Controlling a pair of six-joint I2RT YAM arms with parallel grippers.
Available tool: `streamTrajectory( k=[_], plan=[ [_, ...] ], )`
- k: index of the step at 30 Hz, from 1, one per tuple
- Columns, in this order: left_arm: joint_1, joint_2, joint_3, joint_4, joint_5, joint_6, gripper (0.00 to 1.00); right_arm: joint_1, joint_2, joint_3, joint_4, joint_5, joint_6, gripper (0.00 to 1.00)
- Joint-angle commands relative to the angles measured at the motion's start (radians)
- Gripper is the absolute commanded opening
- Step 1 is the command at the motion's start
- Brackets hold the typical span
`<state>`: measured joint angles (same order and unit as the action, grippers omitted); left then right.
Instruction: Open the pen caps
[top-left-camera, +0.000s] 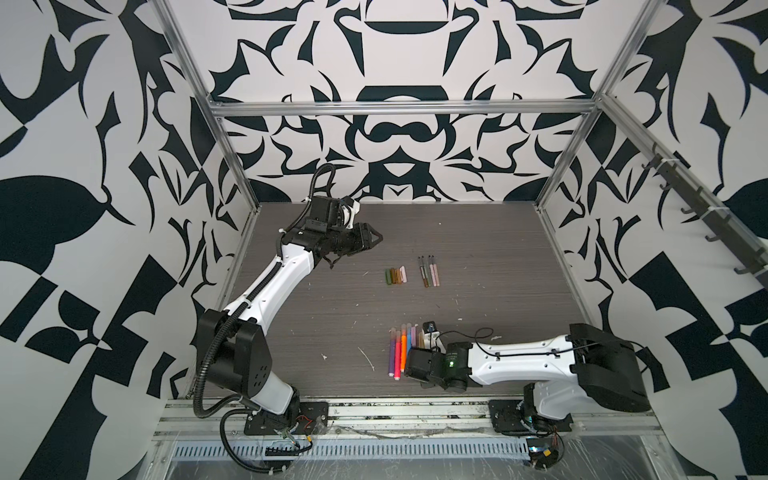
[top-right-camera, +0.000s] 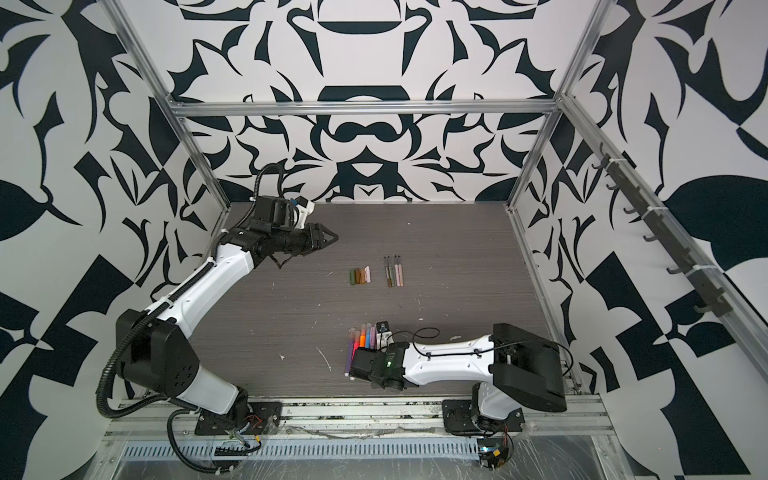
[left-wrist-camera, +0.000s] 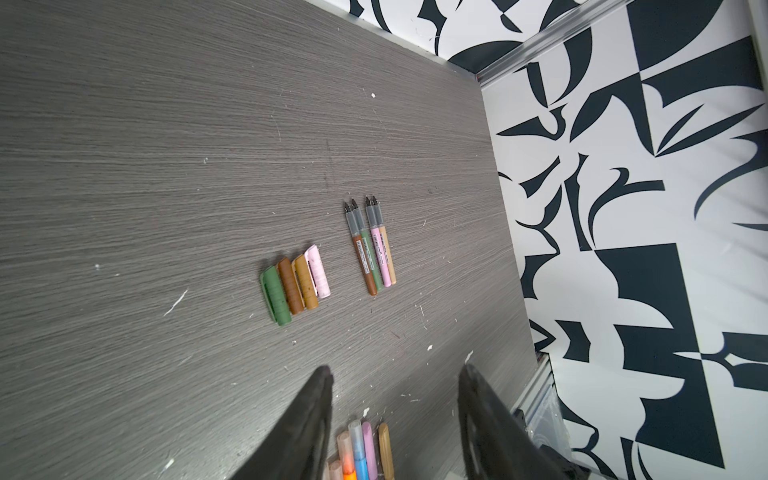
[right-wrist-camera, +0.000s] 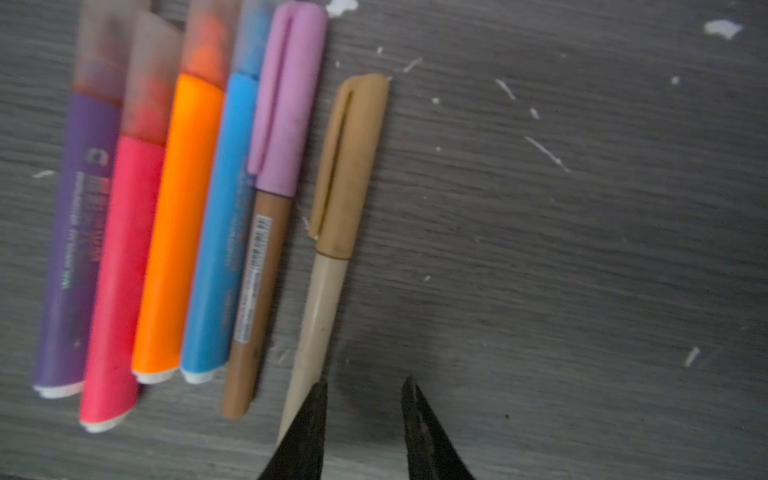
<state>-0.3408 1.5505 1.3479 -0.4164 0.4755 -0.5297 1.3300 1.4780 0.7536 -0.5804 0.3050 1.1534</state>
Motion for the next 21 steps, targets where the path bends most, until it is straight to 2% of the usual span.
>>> streamTrajectory(
  k=[1,15,21],
  plan=[
    [0.009,-0.012,-0.011,0.014,0.018,-0.012,0.52,0.003,-0.043,0.003,-0.029,0.047,0.022,0.34],
    [0.015,-0.001,-0.014,0.027,0.053,-0.04,0.52,0.007,-0.028,0.012,0.101,-0.041,-0.027,0.35],
    [0.018,0.001,-0.016,0.028,0.064,-0.046,0.52,0.008,-0.004,0.016,0.069,-0.023,-0.005,0.35]
  ],
)
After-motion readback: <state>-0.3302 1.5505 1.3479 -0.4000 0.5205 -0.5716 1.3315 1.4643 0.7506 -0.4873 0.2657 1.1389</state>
